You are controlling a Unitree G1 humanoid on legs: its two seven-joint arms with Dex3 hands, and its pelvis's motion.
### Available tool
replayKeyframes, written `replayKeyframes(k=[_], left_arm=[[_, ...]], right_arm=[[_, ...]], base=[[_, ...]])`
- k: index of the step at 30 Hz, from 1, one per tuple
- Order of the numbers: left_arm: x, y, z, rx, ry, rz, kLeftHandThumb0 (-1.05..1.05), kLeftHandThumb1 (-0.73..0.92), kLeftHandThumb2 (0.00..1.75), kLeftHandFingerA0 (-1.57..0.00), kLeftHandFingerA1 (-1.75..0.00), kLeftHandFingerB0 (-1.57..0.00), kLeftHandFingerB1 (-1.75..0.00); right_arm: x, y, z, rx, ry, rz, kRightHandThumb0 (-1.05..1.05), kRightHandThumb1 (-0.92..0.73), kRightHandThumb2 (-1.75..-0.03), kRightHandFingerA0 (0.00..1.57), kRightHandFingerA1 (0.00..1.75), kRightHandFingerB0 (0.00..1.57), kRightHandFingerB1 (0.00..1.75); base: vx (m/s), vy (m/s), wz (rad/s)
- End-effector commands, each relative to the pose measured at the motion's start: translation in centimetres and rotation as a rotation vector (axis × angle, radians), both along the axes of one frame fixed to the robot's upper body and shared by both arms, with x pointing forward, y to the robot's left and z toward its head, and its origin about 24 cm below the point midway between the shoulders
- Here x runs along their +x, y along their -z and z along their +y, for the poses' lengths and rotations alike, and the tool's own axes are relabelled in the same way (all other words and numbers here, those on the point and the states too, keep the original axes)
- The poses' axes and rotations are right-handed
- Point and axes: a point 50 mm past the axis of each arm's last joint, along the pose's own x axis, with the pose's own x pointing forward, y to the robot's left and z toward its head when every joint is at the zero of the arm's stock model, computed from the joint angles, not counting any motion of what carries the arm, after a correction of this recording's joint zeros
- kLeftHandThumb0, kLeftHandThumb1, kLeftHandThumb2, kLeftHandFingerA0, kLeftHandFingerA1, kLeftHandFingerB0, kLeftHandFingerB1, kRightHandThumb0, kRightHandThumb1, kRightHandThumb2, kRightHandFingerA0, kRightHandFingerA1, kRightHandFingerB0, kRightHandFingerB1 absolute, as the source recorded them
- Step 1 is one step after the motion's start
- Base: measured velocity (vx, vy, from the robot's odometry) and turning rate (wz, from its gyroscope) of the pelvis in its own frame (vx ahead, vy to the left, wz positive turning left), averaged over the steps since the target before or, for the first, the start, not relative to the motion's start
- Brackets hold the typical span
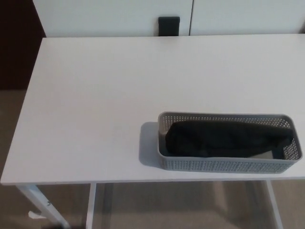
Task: The robot walk towards a table in front and pick up a black pencil case on the left hand side and put the pencil case into a small container on the right hand side
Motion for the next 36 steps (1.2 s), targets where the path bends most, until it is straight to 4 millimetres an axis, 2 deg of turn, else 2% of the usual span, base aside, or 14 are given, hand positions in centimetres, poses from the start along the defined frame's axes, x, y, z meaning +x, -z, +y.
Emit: replayKeyframes(k=[1,5,6,7,9,11,13,15,18,29,30,34,35,36], left_arm=[[-10.0,3.9,3.2,-0.016,0.14,0.278,-0.77,0.51,0.87,-0.01,-0.22,-0.1,-0.2],[-7.8,8.1,3.9,0.109,-0.034,0.225,-0.71,0.49,0.86,-0.04,-0.28,-0.04,-0.25],[-6.8,9.6,4.1,0.173,-0.123,0.225,-0.7,0.48,0.86,-0.03,-0.3,-0.06,-0.25],[-6.4,10.4,4.5,0.205,-0.171,0.239,-0.73,0.49,0.86,-0.04,-0.24,-0.1,-0.21],[-5.5,12.2,5.4,0.249,-0.243,0.235,-0.76,0.52,0.87,-0.03,-0.21,-0.08,-0.18],[-4.3,13.8,7.2,0.268,-0.407,0.252,-0.71,0.49,0.88,-0.02,-0.4,-0.03,-0.2],[-2.9,14.7,8.1,0.307,-0.519,0.24,-0.79,0.49,0.81,-0.06,-0.47,-0.13,-0.12],[-2.3,15.1,8.2,0.301,-0.57,0.232,-0.68,0.44,0.84,-0.07,-0.53,0.0,-0.19],[-2.6,15.5,8.1,0.293,-0.584,0.238,-0.73,0.45,0.82,-0.04,-0.38,-0.13,-0.16],[-2.4,14.3,7.9,0.261,-0.463,0.11,-0.71,0.45,0.78,-0.05,-0.53,-0.03,-0.38],[-2.2,14.3,7.8,0.252,-0.449,0.102,-0.36,0.32,0.91,-0.02,-0.54,0.0,-0.51],[-2.1,14.4,7.8,0.247,-0.436,0.087,-0.36,0.33,0.91,-0.01,-0.53,0.0,-0.51],[-2.1,14.4,7.9,0.246,-0.443,0.081,-0.65,0.44,0.76,-0.1,-0.54,-0.06,-0.43],[-2.1,14.5,7.9,0.245,-0.446,0.078,-0.65,0.44,0.76,-0.1,-0.54,-0.06,-0.43]], right_arm=[[-2.8,0.8,-0.9,-0.038,0.039,0.057,-0.37,-0.66,-0.59,0.66,0.49,0.53,0.42],[-2.8,0.9,-1.1,-0.043,0.055,0.058,-0.36,-0.69,-0.59,0.58,0.46,0.44,0.39],[-2.8,0.8,-1.0,-0.039,0.065,0.04,-0.46,-0.57,-0.84,0.49,0.57,0.33,0.49],[-3.2,0.7,-0.9,-0.028,0.076,0.028,-0.39,-0.7,-0.59,0.55,0.46,0.37,0.37],[-3.6,0.6,-0.9,-0.011,0.094,0.005,-0.39,-0.72,-0.61,0.51,0.45,0.31,0.35],[-3.9,0.4,-0.9,-0.003,0.14,-0.021,-0.41,-0.72,-0.62,0.46,0.4,0.28,0.33],[-3.9,0.3,-1.1,-0.004,0.173,-0.04,-0.4,-0.72,-0.62,0.48,0.42,0.29,0.33],[-3.7,0.2,-1.4,0.004,0.189,-0.05,-0.4,-0.72,-0.62,0.48,0.41,0.29,0.33],[-3.6,-0.1,-1.6,-0.008,0.182,-0.055,-0.4,-0.72,-0.62,0.49,0.41,0.3,0.34],[-2.7,-0.3,-1.5,0.004,0.176,-0.106,-0.42,-0.7,-0.61,0.5,0.44,0.3,0.34],[-2.7,-0.4,-1.4,0.012,0.177,-0.11,-0.41,-0.71,-0.61,0.49,0.43,0.29,0.34],[-2.4,-0.5,-1.4,0.012,0.174,-0.119,-0.42,-0.71,-0.61,0.52,0.44,0.3,0.33],[-2.4,-0.6,-1.4,0.012,0.175,-0.12,-0.42,-0.71,-0.61,0.52,0.44,0.3,0.33],[-2.4,-0.6,-1.4,0.013,0.175,-0.121,-0.42,-0.71,-0.61,0.52,0.44,0.3,0.33]], base=[[0.0,0.0,0.0],[0.0,0.0,0.0],[0.0,0.0,0.0],[0.0,0.0,0.0],[0.0,0.0,0.0],[0.0,0.0,0.0],[0.0,0.0,0.0],[0.0,0.0,0.0],[0.0,0.0,0.0],[0.0,0.0,0.0],[0.0,0.0,0.0],[0.0,0.0,0.0],[0.0,0.0,0.0],[0.0,0.0,0.0]])
